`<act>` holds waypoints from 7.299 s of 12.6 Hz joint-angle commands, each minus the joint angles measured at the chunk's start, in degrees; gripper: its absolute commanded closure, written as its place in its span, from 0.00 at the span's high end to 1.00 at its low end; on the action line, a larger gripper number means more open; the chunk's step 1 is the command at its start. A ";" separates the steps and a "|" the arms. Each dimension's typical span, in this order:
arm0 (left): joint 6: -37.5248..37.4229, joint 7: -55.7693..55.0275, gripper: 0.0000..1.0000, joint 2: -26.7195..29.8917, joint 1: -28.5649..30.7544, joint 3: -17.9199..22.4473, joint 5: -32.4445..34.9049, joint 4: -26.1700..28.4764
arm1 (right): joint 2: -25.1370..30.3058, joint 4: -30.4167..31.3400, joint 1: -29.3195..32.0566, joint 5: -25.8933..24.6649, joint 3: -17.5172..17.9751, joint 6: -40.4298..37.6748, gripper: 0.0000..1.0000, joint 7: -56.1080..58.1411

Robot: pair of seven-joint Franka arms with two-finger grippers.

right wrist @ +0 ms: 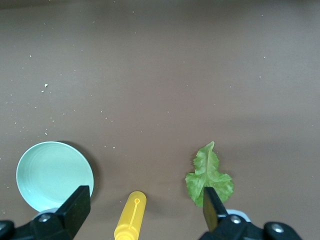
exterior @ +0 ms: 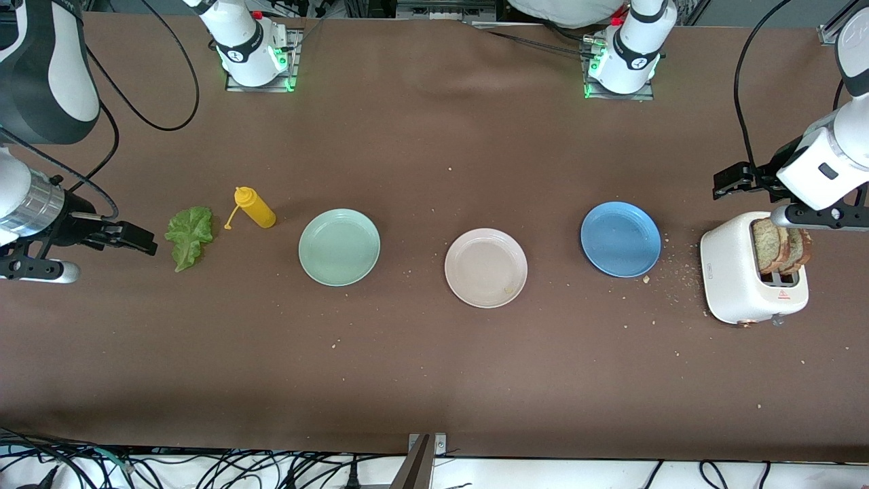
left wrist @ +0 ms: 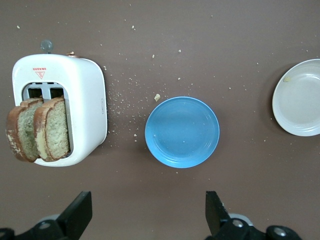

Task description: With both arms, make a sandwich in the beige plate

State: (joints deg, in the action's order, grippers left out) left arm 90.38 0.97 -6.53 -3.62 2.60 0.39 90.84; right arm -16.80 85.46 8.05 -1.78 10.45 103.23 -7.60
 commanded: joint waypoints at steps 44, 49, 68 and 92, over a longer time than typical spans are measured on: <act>-1.35 -0.44 1.00 -0.94 0.02 -0.14 1.28 -2.16 | -0.16 0.24 -0.31 0.55 0.01 0.13 1.00 0.39; -1.35 -0.44 1.00 -0.85 0.02 -0.14 1.28 -2.16 | -0.16 0.67 -0.49 0.37 0.01 -0.57 1.00 0.39; 2.25 2.62 1.00 -9.02 8.28 0.82 1.19 -2.07 | -0.43 1.03 -0.84 -2.35 0.01 -0.57 1.00 0.39; 10.61 8.70 1.00 -19.04 14.17 0.82 3.21 -1.02 | -0.43 1.73 -0.84 -2.35 0.01 -0.31 1.00 0.39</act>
State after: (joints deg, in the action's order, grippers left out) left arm 100.73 8.41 -24.70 10.01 3.83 2.11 90.02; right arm -17.79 86.43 7.34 -3.23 10.46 102.76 -7.54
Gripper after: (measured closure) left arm 0.000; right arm 0.000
